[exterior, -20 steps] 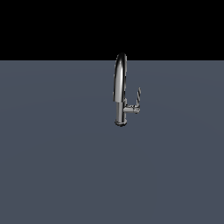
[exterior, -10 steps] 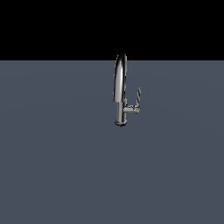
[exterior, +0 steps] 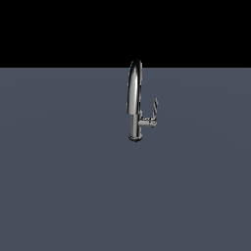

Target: Turn on the faucet by rotating a designated handle.

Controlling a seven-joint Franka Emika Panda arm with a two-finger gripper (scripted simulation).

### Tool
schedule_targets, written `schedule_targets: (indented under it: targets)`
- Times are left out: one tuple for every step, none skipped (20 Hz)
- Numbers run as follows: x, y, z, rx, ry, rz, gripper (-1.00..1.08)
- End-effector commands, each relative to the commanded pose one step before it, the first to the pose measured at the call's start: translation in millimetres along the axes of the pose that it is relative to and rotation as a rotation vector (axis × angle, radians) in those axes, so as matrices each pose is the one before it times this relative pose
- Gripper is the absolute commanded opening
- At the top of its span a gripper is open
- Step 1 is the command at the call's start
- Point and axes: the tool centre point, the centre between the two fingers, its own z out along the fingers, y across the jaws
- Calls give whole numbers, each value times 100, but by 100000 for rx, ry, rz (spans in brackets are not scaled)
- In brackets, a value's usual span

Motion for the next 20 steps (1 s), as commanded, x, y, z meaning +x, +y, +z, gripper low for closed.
schedule_targets:
  targets:
    - [1654,-87,4,3986,-3266,3886,-100]
    - [654,-39,0,1592,-1314,1547,-100]
    - [657,-39,0,1602,-1322,1554,-100]
    - [661,-38,-1,1612,-1331,1561,-100]
    - [664,-38,-1,1623,-1340,1569,-100]
    - [668,-38,-1,1634,-1350,1577,-100]
    - [671,-38,-2,1646,-1360,1586,-100]
    - [676,-38,-2,1660,-1371,1597,-100]
    - [681,-37,-3,1674,-1384,1609,-100]
    - [685,-38,-3,1689,-1396,1621,-100]
    - [691,-37,-4,1705,-1411,1636,-100]
    - [697,-37,-4,1723,-1426,1651,-100]
    - [704,-37,-5,1742,-1442,1668,-100]
    - [711,-37,-5,1762,-1459,1687,-100]
    - [719,-38,-6,1784,-1478,1707,-100]
    - [727,-38,-6,1807,-1497,1728,-100]
    - [736,-38,-7,1833,-1519,1753,-100]
    - [746,-38,-8,1860,-1541,1778,-100]
    - [756,-39,-8,1889,-1565,1807,-100]
    - [768,-39,-9,1921,-1591,1837,-100]
